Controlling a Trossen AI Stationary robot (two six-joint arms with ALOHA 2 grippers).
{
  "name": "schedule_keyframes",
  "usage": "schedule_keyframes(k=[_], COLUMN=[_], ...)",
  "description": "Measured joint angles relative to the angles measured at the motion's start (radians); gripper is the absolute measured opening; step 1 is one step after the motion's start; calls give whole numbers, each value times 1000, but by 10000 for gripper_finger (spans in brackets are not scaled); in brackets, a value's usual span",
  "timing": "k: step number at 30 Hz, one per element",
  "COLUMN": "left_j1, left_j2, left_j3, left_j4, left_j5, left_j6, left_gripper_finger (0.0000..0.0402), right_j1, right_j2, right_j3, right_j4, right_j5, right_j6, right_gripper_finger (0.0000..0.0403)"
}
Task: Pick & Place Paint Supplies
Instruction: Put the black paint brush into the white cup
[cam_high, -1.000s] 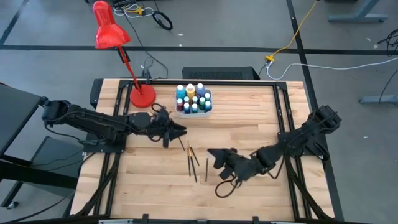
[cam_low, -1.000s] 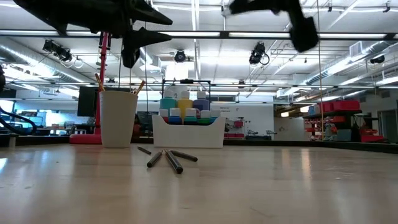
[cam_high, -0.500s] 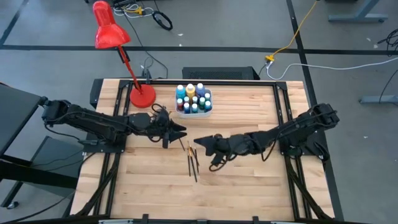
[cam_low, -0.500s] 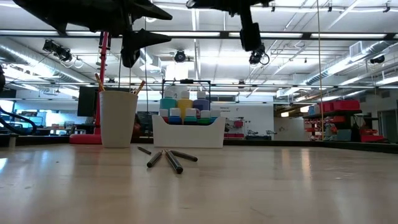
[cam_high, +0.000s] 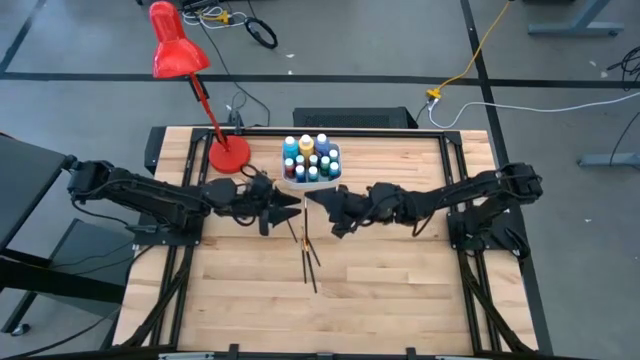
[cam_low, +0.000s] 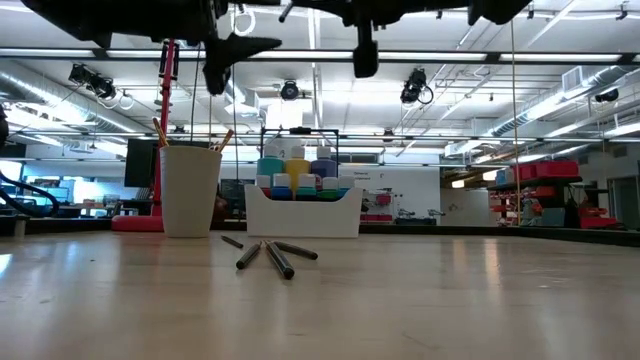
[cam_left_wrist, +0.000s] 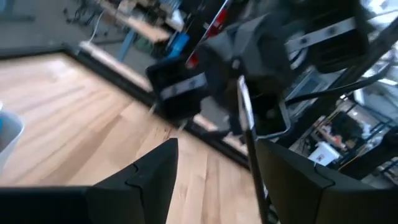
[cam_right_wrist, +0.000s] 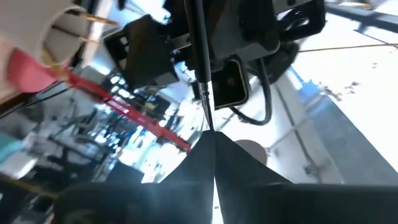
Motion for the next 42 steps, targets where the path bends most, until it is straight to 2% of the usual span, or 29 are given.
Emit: schedule_keyframes(k=[5,9,13,20,25,28,31,36,42], left_j1=[6,10,10,10,10,10,8,6,6], left_j2=[0,0,0,0,0,0,0,0,0], left_j3=[2,9,9,10,10,10,10,10,10], left_j4=[71,89,117,117,130,132,131,120,65], left_j5=[1,4,4,-1,-23,-23,-23,-24,-24], left_j6=[27,26,26,26,26,26,27,65,71], left_gripper_finger=[228,228,228,228,228,228,228,225,178], right_j1=[-38,-47,-58,-64,-64,-64,-67,-70,-70], right_j2=[0,10,11,11,80,136,166,171,171], right_j3=[0,0,0,5,98,157,173,159,156], right_j4=[20,33,25,85,73,67,65,68,70], right_j5=[-149,-125,-166,-168,-112,-37,4,13,27], right_j6=[40,36,10,-19,-28,-41,-38,-36,-36], right_gripper_finger=[0,0,0,0,0,0,0,0,0])
